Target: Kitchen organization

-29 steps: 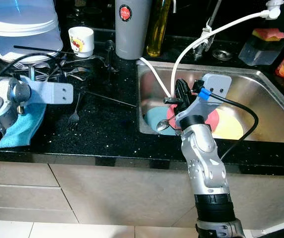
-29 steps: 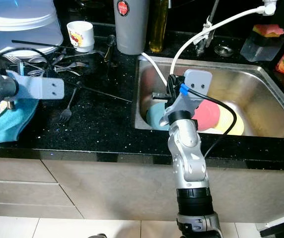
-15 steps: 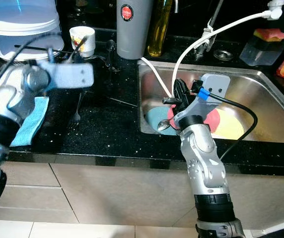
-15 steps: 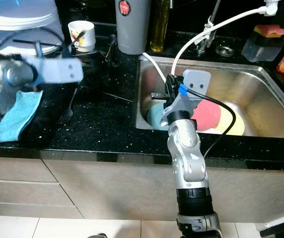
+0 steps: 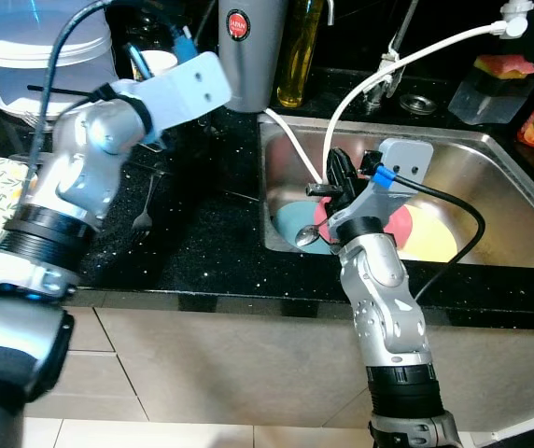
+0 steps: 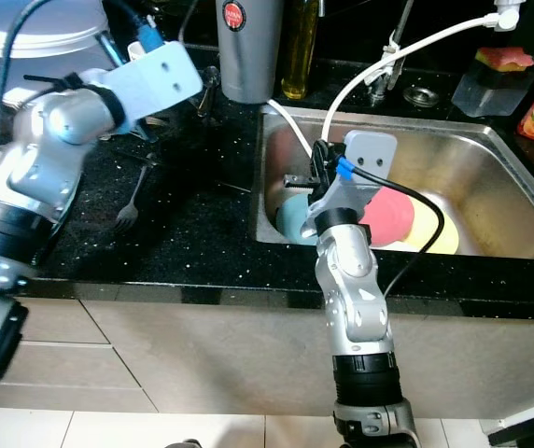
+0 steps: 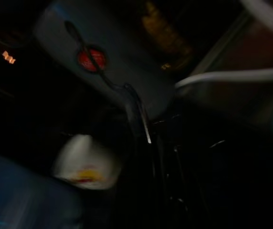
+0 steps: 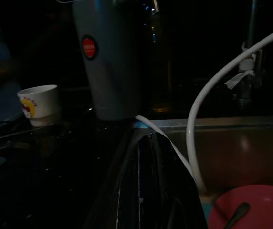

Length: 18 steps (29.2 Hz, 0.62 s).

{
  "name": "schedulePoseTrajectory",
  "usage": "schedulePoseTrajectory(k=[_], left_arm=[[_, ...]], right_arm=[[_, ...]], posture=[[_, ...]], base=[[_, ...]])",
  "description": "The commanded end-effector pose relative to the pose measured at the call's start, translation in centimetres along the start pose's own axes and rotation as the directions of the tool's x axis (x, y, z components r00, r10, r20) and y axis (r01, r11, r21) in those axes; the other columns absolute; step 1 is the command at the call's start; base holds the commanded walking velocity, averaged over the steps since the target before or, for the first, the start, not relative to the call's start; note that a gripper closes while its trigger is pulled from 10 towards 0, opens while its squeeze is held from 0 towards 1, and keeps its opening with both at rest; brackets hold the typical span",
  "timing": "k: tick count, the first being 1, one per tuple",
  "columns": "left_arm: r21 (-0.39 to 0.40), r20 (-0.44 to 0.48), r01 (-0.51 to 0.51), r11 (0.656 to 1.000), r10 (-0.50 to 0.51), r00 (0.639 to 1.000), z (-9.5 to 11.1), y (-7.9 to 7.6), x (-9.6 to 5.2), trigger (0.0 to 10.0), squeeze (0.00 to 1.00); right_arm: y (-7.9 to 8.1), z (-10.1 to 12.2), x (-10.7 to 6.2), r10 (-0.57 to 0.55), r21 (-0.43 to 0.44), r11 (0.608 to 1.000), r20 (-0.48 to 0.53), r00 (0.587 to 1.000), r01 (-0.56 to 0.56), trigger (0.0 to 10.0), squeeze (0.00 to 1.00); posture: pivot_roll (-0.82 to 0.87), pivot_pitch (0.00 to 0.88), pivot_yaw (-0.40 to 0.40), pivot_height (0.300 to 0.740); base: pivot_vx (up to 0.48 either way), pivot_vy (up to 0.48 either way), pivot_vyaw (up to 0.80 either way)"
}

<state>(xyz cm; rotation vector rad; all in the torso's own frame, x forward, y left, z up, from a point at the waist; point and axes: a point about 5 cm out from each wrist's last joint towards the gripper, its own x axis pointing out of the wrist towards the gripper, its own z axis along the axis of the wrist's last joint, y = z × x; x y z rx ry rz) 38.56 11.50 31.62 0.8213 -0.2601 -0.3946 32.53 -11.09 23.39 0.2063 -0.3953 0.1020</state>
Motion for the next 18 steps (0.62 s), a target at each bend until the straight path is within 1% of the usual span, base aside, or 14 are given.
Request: schedulePoseTrajectory(k=[1, 2, 3, 4, 5, 7, 8, 11, 13, 14, 15, 16, 17, 18], left_arm=[[-0.115, 0.023, 0.055, 0.992, -0.052, 0.998, 0.6, -2.0, 0.4, 10.0, 0.00], [-0.200, 0.037, 0.081, 0.976, -0.075, 0.996, 1.0, -2.9, 0.6, 10.0, 0.00], [-0.200, 0.037, 0.081, 0.976, -0.075, 0.996, 1.0, -2.9, 0.6, 10.0, 0.00], [-0.291, 0.040, 0.085, 0.953, -0.077, 0.996, 1.3, -3.6, 0.9, 10.0, 0.00], [-0.291, 0.040, 0.085, 0.953, -0.077, 0.996, 1.3, -3.6, 0.9, 10.0, 0.00], [-0.468, 0.043, 0.072, 0.881, -0.058, 0.997, 1.1, -4.8, 1.8, 10.0, 0.00], [-0.533, 0.049, 0.072, 0.843, -0.055, 0.997, 1.0, -5.4, 2.2, 10.0, 0.00], [-0.624, 0.058, 0.100, 0.775, -0.082, 0.995, 0.4, -6.8, 2.8, 10.0, 0.00], [-0.658, 0.072, 0.127, 0.742, -0.106, 0.992, 0.3, -7.4, 3.0, 10.0, 0.00], [-0.658, 0.072, 0.127, 0.742, -0.106, 0.992, 0.3, -7.4, 3.0, 10.0, 0.00], [-0.675, 0.101, 0.162, 0.720, -0.128, 0.987, 0.4, -7.8, 3.1, 10.0, 0.26], [-0.675, 0.101, 0.162, 0.720, -0.128, 0.987, 0.4, -7.8, 3.1, 10.0, 0.26], [-0.682, 0.119, 0.183, 0.708, -0.139, 0.983, 0.6, -8.0, 3.1, 10.0, 0.26], [-0.691, 0.129, 0.196, 0.696, -0.147, 0.981, 0.7, -8.2, 3.2, 10.0, 1.00]], right_arm=[[-0.2, 0.0, 0.0, -0.009, -0.007, 1.000, -0.005, 1.000, 0.009, 10.0, 0.00], [-0.2, 0.0, -0.1, -0.011, -0.007, 1.000, -0.005, 1.000, 0.011, 10.0, 0.00], [-0.2, 0.0, -0.1, -0.011, -0.007, 1.000, -0.005, 1.000, 0.011, 10.0, 0.00], [-0.2, -0.1, -0.1, -0.013, -0.007, 1.000, -0.006, 1.000, 0.013, 10.0, 0.00], [-0.2, -0.1, -0.1, -0.013, -0.007, 1.000, -0.006, 1.000, 0.013, 10.0, 0.00], [-0.2, -0.1, -0.1, -0.018, -0.008, 1.000, -0.006, 1.000, 0.018, 10.0, 0.00], [-0.2, -0.1, -0.1, -0.020, -0.008, 1.000, -0.004, 1.000, 0.020, 10.0, 0.00], [-0.3, 0.0, 0.0, -0.029, -0.015, 0.999, 0.003, 1.000, 0.029, 10.0, 0.00], [-0.6, 0.1, 0.0, -0.042, -0.024, 0.999, 0.007, 0.999, 0.043, 10.0, 0.00], [-0.6, 0.1, 0.0, -0.042, -0.024, 0.999, 0.007, 0.999, 0.043, 10.0, 0.00], [-1.0, 0.2, -0.1, -0.064, -0.033, 0.997, 0.013, 0.998, 0.064, 10.0, 0.00], [-1.0, 0.2, -0.1, -0.064, -0.033, 0.997, 0.013, 0.998, 0.064, 10.0, 0.00], [-1.2, 0.3, -0.1, -0.079, -0.038, 0.996, 0.017, 0.997, 0.079, 10.0, 0.00], [-1.4, 0.3, -0.2, -0.091, -0.039, 0.995, 0.020, 0.996, 0.092, 10.0, 0.00]], posture=[[0.30, 0.080, -0.031, 0.740], [0.30, 0.080, -0.031, 0.740], [0.30, 0.080, -0.031, 0.740], [0.31, 0.079, -0.023, 0.740], [0.31, 0.079, -0.023, 0.740], [0.30, 0.075, -0.023, 0.740], [0.30, 0.075, -0.023, 0.740], [0.28, 0.069, -0.022, 0.740], [0.28, 0.068, -0.021, 0.740], [0.28, 0.068, -0.021, 0.740], [0.27, 0.066, -0.021, 0.740], [0.27, 0.066, -0.021, 0.740], [0.27, 0.066, -0.021, 0.740], [0.27, 0.065, -0.022, 0.740]], base=[[0.000, 0.000, 0.00], [0.000, 0.000, 0.00], [0.000, 0.000, 0.00], [0.000, 0.000, 0.00], [0.000, 0.000, 0.00], [0.000, 0.000, 0.00], [0.000, 0.000, 0.00], [0.000, 0.000, 0.00], [0.000, 0.000, 0.00], [0.000, 0.000, 0.00], [0.000, 0.000, 0.00], [0.000, 0.000, 0.00], [0.000, 0.000, 0.00], [0.000, 0.000, 0.00]])
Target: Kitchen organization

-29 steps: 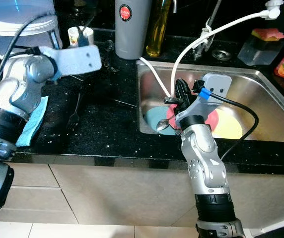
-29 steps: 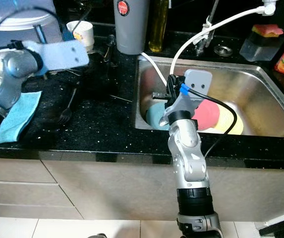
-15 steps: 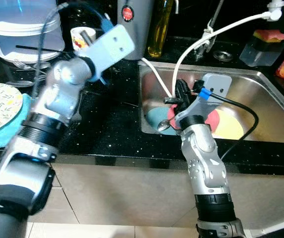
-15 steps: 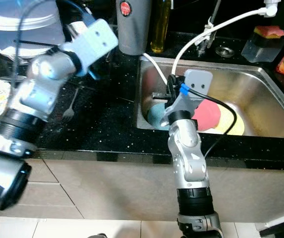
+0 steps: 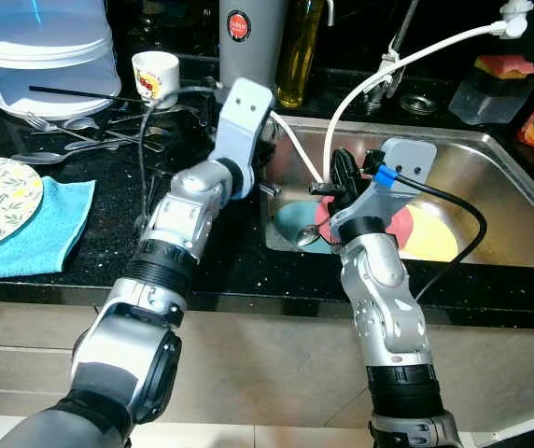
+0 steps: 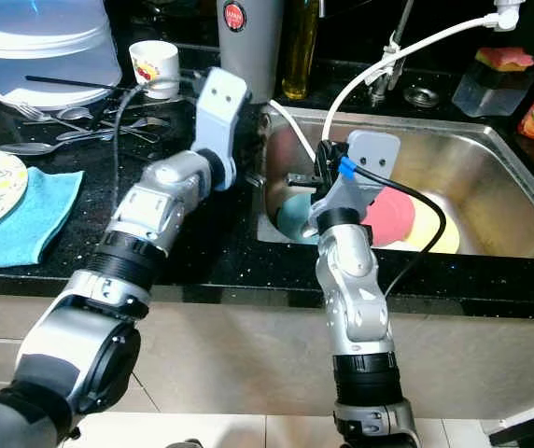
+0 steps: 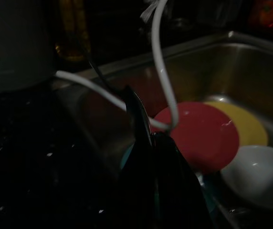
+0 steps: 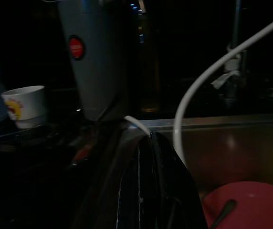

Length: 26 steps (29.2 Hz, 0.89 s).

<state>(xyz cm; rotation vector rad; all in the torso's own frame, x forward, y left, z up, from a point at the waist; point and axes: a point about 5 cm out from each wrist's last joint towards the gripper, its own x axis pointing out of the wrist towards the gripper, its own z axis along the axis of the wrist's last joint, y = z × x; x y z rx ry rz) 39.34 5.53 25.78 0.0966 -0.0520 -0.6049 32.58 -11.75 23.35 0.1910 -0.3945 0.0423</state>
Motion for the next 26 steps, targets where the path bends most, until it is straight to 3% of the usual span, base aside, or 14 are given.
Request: schedulePoseTrajectory(k=[1, 9, 14, 15, 17, 18, 21, 23, 26], left_arm=[[-0.023, 0.029, 0.041, 0.999, -0.040, 0.999, 0.5, -0.8, 0.4, 10.0, 1.00], [-0.101, 0.127, 0.108, 0.989, -0.095, 0.987, 0.8, -1.1, 0.7, 10.0, 1.00], [-0.088, 0.136, 0.060, 0.994, -0.048, 0.990, 1.1, -0.7, 0.6, 10.0, 1.00], [-0.008, 0.148, -0.006, 1.000, 0.007, 0.989, 1.7, -0.5, 0.4, 10.0, 0.00], [0.079, 0.152, -0.039, 0.996, 0.027, 0.988, 2.0, -0.6, 0.3, 10.0, 0.00], [0.207, 0.162, -0.040, 0.977, 0.006, 0.987, 2.3, -1.3, -0.1, 10.0, 0.00], [0.289, 0.187, -0.033, 0.957, -0.023, 0.982, 2.6, -2.3, -0.7, 10.0, 0.00], [0.298, 0.213, -0.041, 0.954, -0.024, 0.977, 2.6, -2.7, -1.3, 10.0, 0.00], [0.357, 0.303, -0.102, 0.928, -0.012, 0.953, 1.9, -3.6, -3.8, 10.0, 0.00]], right_arm=[[-0.8, 0.2, -0.1, -0.037, -0.013, 0.999, 0.014, 0.999, 0.037, 10.0, 0.00], [-1.3, 0.7, 0.0, -0.079, -0.052, 0.995, 0.048, 0.996, 0.081, 10.0, 0.00], [-1.4, 0.9, 0.0, -0.082, -0.069, 0.994, 0.058, 0.995, 0.086, 10.0, 0.00], [-1.4, 1.0, 0.0, -0.082, -0.087, 0.992, 0.066, 0.994, 0.087, 10.0, 0.00], [-1.5, 1.0, 0.0, -0.083, -0.096, 0.991, 0.070, 0.994, 0.090, 10.0, 0.00], [-1.6, 1.0, -0.1, -0.087, -0.101, 0.990, 0.066, 0.994, 0.094, 10.0, 0.00], [-1.8, 0.8, -0.2, -0.092, -0.104, 0.990, 0.059, 0.994, 0.097, 10.0, 0.00], [-1.8, 0.7, -0.4, -0.093, -0.105, 0.990, 0.053, 0.994, 0.098, 10.0, 0.00], [-2.0, 0.4, -0.8, -0.100, -0.108, 0.989, 0.039, 0.994, 0.104, 10.0, 0.00]], posture=[[0.27, 0.065, -0.022, 0.740], [0.26, 0.061, -0.031, 0.740], [0.26, 0.064, -0.035, 0.740], [0.26, 0.065, -0.035, 0.740], [0.26, 0.067, -0.036, 0.740], [0.26, 0.071, -0.037, 0.740], [0.27, 0.076, -0.040, 0.740], [0.27, 0.080, -0.041, 0.740], [0.27, 0.088, -0.049, 0.740]], base=[[0.000, 0.000, 0.00], [0.000, 0.000, 0.00], [0.000, 0.000, 0.00], [0.000, 0.000, 0.00], [0.000, 0.000, 0.00], [0.000, 0.000, 0.00], [0.000, 0.000, 0.00], [0.000, 0.000, 0.00], [0.000, 0.000, 0.00]])
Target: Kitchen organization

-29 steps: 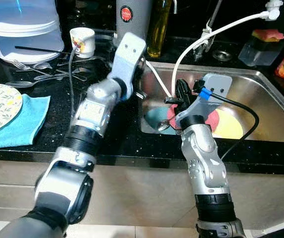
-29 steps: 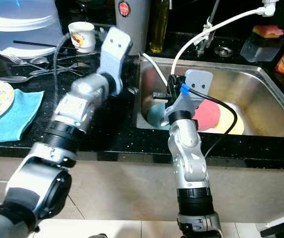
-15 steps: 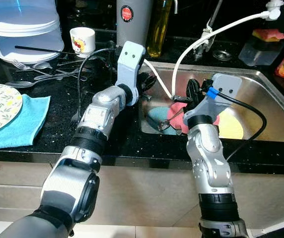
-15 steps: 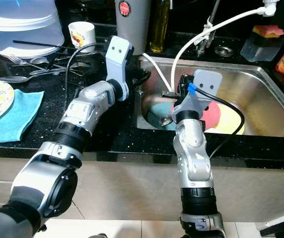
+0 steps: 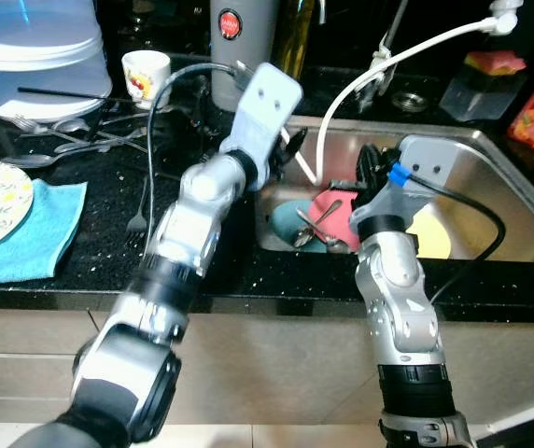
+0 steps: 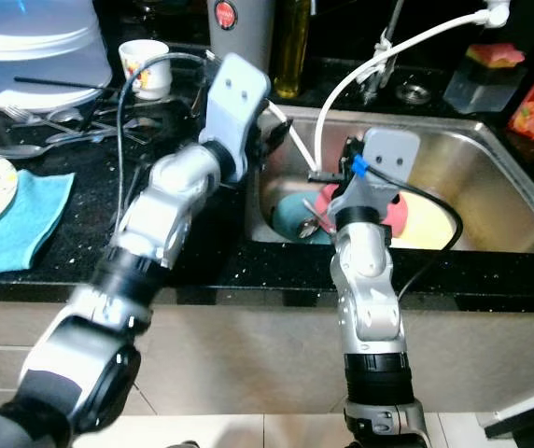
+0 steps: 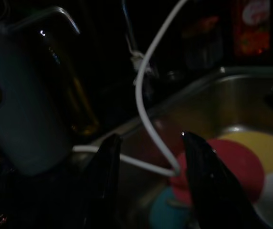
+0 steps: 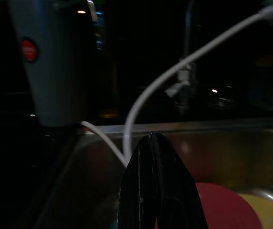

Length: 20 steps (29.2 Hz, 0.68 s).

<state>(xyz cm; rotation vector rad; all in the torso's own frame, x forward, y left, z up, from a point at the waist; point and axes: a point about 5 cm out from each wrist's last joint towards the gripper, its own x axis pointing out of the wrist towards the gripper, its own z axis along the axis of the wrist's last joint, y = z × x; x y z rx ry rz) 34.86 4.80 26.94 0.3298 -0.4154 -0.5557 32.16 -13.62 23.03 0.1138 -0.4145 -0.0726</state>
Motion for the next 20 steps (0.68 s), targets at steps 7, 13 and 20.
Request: schedulePoseTrajectory(k=[7, 13, 20], left_arm=[[0.041, 0.055, -0.178, 0.983, 0.176, 0.983, 0.6, 1.0, -4.8, 10.0, 0.00], [0.074, 0.092, -0.277, 0.958, 0.270, 0.958, 1.7, 2.6, -6.5, 10.0, 0.00], [0.107, -0.002, -0.460, 0.882, 0.463, 0.887, 0.3, 5.7, -7.9, 10.0, 0.00]], right_arm=[[-1.2, -0.1, -0.7, -0.019, -0.031, 0.999, -0.007, 1.000, 0.019, 10.0, 0.00], [-1.5, 0.0, -0.6, -0.013, -0.042, 0.999, -0.007, 1.000, 0.013, 10.0, 0.00], [-2.2, 0.0, -0.6, -0.020, -0.064, 0.998, -0.014, 1.000, 0.019, 10.0, 0.00]], posture=[[0.27, 0.099, -0.065, 0.740], [0.26, 0.098, -0.079, 0.740], [0.25, 0.093, -0.090, 0.740]], base=[[0.000, 0.000, 0.00], [0.000, 0.000, 0.00], [0.000, 0.000, 0.00]])
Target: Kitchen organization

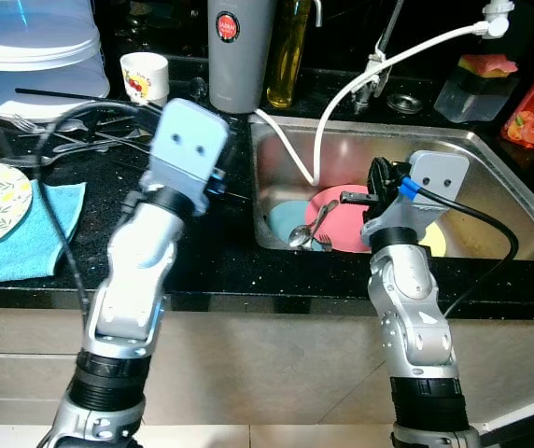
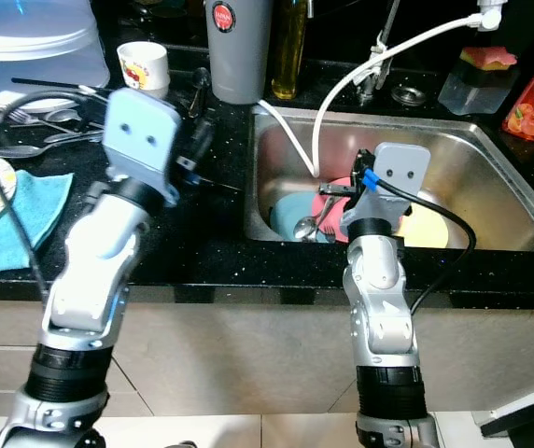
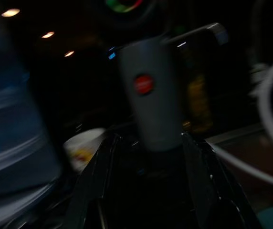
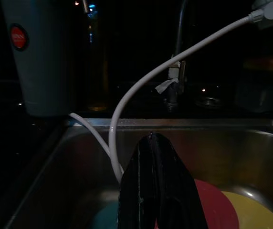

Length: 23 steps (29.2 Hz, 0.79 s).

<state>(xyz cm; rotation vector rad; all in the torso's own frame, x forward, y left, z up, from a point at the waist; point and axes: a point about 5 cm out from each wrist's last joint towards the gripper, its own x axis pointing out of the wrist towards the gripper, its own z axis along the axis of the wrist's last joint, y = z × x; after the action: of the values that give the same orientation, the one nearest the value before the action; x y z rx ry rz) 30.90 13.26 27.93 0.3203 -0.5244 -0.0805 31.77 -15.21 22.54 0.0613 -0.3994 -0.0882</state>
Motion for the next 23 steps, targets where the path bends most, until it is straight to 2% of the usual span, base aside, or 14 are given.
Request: schedulePoseTrajectory(k=[1, 3, 11, 23], left_arm=[[-0.013, -0.081, -0.008, 1.000, 0.007, 0.997, -1.3, 0.4, -0.5, 10.0, 0.00], [-0.035, -0.119, 0.005, 0.999, -0.009, 0.993, -1.8, 0.4, -1.0, 10.0, 0.00], [-0.012, -0.087, 0.017, 1.000, -0.018, 0.996, -1.2, 0.2, -1.6, 10.0, 0.00], [-0.024, -0.086, 0.021, 0.999, -0.023, 0.996, -1.1, 0.0, -1.6, 10.0, 0.00]], right_arm=[[-0.7, 0.0, -0.3, -0.016, -0.012, 1.000, -0.005, 1.000, 0.016, 10.0, 0.00], [-0.9, -0.1, -0.3, -0.018, -0.018, 1.000, -0.012, 1.000, 0.018, 10.0, 0.00], [-1.6, -0.5, -0.5, -0.043, -0.006, 0.999, -0.037, 0.998, 0.042, 10.0, 0.00], [-1.4, -0.5, -0.5, -0.035, -0.010, 0.999, -0.034, 0.999, 0.034, 10.0, 0.00]], posture=[[0.25, 0.093, -0.092, 0.740], [0.24, 0.093, -0.094, 0.740], [0.24, 0.093, -0.101, 0.740], [0.24, 0.079, -0.099, 0.740]], base=[[0.000, 0.000, 0.00], [0.000, 0.000, 0.00], [0.000, 0.000, 0.00], [0.000, 0.000, 0.00]])
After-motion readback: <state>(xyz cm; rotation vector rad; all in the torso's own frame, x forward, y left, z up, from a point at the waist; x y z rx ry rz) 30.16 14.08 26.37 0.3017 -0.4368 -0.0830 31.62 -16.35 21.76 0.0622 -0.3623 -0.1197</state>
